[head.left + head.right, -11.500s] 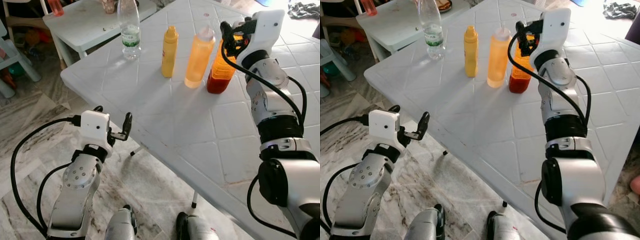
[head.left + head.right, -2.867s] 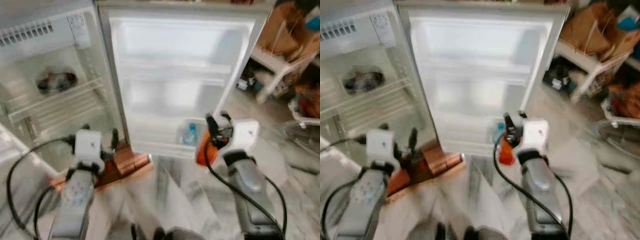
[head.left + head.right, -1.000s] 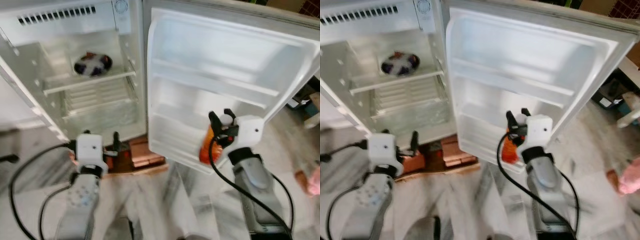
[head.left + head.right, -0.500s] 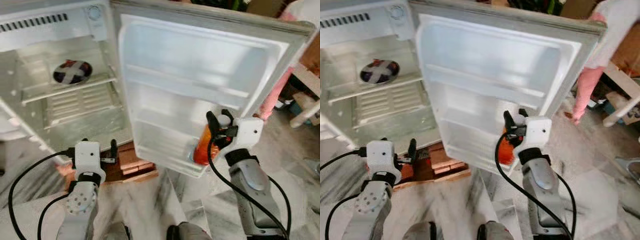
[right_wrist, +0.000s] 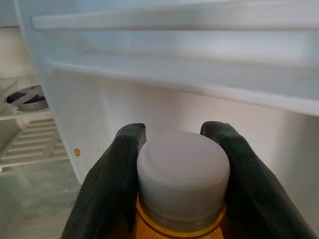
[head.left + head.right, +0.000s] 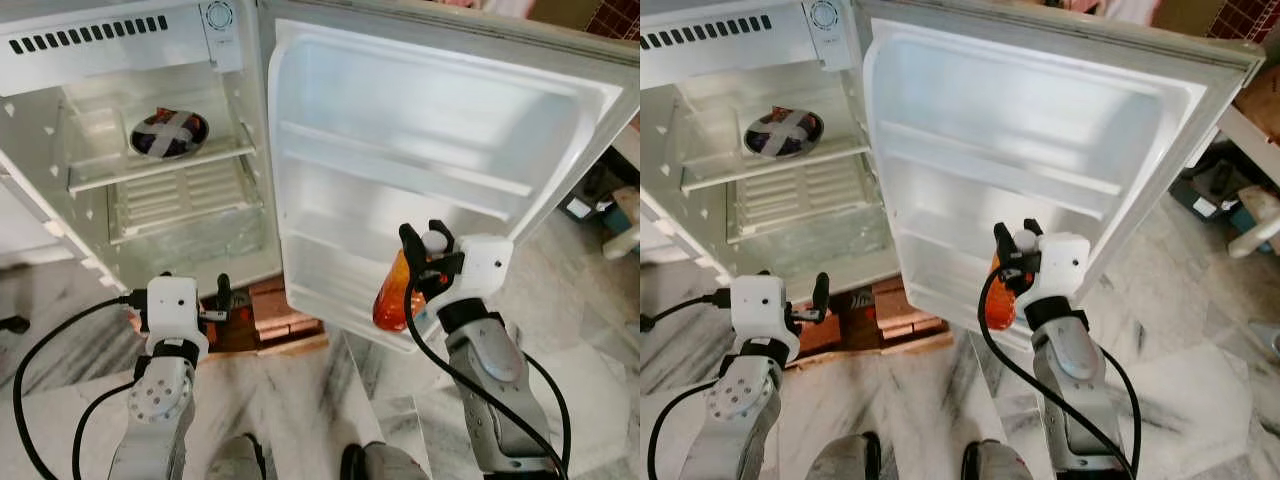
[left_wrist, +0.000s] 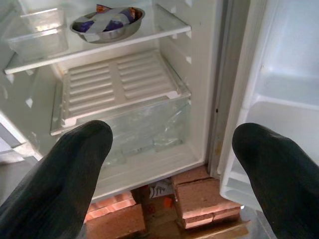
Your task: Restocking fridge
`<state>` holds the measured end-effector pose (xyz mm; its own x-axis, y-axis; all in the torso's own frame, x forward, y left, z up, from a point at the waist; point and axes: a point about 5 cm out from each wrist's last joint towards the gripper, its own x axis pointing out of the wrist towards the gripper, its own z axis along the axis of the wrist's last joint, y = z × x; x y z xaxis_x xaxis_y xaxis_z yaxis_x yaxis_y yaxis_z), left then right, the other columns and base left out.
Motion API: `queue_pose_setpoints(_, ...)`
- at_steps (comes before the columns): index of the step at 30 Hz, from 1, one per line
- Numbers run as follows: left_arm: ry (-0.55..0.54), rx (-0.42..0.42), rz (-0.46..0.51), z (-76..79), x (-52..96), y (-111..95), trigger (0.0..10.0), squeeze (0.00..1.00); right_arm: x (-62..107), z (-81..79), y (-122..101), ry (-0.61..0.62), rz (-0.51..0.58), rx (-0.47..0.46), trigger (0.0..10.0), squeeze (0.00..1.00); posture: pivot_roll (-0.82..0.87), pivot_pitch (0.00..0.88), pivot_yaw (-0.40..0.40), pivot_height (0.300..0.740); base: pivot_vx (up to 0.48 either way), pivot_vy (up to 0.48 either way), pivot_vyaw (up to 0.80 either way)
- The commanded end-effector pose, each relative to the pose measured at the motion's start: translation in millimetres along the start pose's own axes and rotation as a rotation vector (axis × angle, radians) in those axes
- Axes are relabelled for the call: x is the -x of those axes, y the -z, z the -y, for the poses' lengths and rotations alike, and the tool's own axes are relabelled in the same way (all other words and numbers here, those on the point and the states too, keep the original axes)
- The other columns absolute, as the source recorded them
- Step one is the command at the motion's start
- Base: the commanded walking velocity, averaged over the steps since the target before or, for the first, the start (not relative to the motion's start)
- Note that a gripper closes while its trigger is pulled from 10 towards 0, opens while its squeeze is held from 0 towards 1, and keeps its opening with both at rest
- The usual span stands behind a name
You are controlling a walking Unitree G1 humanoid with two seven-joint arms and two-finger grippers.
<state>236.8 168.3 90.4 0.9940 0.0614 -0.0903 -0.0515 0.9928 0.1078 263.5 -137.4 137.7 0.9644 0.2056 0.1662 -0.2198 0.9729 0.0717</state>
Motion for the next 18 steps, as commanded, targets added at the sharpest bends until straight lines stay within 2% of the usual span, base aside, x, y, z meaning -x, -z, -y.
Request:
queue_pose_setpoints(1, -0.005, -0.007, -0.017, -1.7, 2.3, 3.9, 10.0, 0.0, 0.4, 2.3, -2.3, 0.012, 0.012, 0.007, 10.0, 0.0, 0.1, 0.182, -0.022, 0.686, 0.0, 0.0, 0.0)
queue_pose_setpoints(8, 0.007, -0.004, -0.004, 2.0, 0.3, 1.6, 10.0, 0.0, -0.2, 1.3, -2.3, 0.008, 0.011, 0.007, 10.0, 0.0, 0.09, 0.181, -0.026, 0.646, 0.0, 0.0, 0.0)
queue_pose_setpoints(10, 0.015, -0.028, 0.015, 2.1, 0.0, -0.1, 10.0, 0.0, -0.4, 1.2, -4.1, 0.007, 0.026, 0.002, 10.0, 0.0, 0.1, 0.182, -0.024, 0.638, 0.0, 0.0, 0.0)
queue_pose_setpoints(11, 0.04, -0.061, 0.06, 2.9, 0.7, -2.7, 10.0, 0.0, -0.5, 1.3, -4.4, 0.007, 0.026, 0.001, 10.0, 0.0, 0.09, 0.183, -0.026, 0.638, 0.0, 0.0, 0.0)
queue_pose_setpoints(12, 0.04, -0.061, 0.06, 2.9, 0.7, -2.7, 10.0, 0.0, -0.5, 1.3, -4.4, 0.007, 0.026, 0.001, 10.0, 0.0, 0.09, 0.183, -0.026, 0.638, 0.0, 0.0, 0.0)
queue_pose_setpoints(13, 0.086, -0.094, 0.135, 4.6, 4.3, -5.7, 10.0, 0.0, -0.6, 0.9, -4.1, 0.005, 0.024, 0.0, 10.0, 0.0, 0.09, 0.183, -0.027, 0.638, 0.0, 0.0, 0.0)
queue_pose_setpoints(14, 0.098, -0.109, 0.158, 4.7, 6.3, -5.9, 10.0, 0.0, -0.6, 0.5, -3.9, 0.004, 0.022, 0.0, 10.0, 0.0, 0.09, 0.183, -0.027, 0.638, 0.0, 0.0, 0.0)
queue_pose_setpoints(18, 0.07, -0.057, 0.122, 1.0, 4.9, -1.5, 10.0, 0.0, -0.5, -0.5, -2.9, 0.001, 0.021, -0.002, 10.0, 0.0, 0.09, 0.183, -0.034, 0.638, 0.0, 0.0, 0.0)
